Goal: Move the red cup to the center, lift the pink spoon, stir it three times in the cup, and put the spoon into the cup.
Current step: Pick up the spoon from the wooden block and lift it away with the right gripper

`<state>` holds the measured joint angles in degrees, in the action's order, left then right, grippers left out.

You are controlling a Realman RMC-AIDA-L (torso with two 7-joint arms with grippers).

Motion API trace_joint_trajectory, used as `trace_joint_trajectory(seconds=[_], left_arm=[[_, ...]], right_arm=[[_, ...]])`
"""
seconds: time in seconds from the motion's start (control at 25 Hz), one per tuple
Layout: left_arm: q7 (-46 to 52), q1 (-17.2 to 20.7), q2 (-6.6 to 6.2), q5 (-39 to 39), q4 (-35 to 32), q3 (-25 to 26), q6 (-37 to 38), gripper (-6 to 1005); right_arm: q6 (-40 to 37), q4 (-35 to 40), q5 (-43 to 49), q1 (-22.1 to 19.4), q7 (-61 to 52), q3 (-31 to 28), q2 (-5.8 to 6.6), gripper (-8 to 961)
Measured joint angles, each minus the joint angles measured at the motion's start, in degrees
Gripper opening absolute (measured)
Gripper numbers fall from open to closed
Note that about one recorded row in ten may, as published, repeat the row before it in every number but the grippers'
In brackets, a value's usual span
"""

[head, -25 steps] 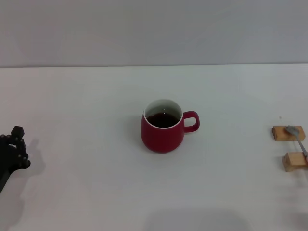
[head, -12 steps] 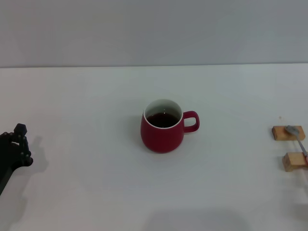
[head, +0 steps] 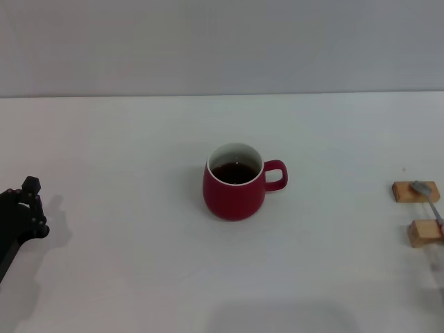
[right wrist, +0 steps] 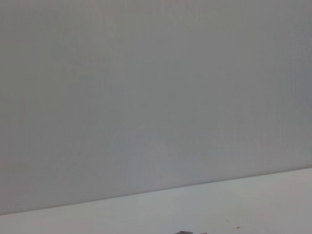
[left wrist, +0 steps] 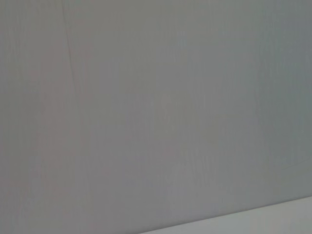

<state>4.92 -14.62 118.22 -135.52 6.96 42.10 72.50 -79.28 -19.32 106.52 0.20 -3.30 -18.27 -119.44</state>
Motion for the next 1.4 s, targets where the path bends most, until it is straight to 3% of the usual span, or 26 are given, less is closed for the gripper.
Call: trace_joint_trajectory(seconds=[1.4], left_arm=[[0.0, -0.1, 0.00, -0.1, -0.2, 0.0, 0.0, -2]], right_arm=[[4.5, 0.0, 0.4, 1.9, 0.1, 0.2, -0.09, 648]])
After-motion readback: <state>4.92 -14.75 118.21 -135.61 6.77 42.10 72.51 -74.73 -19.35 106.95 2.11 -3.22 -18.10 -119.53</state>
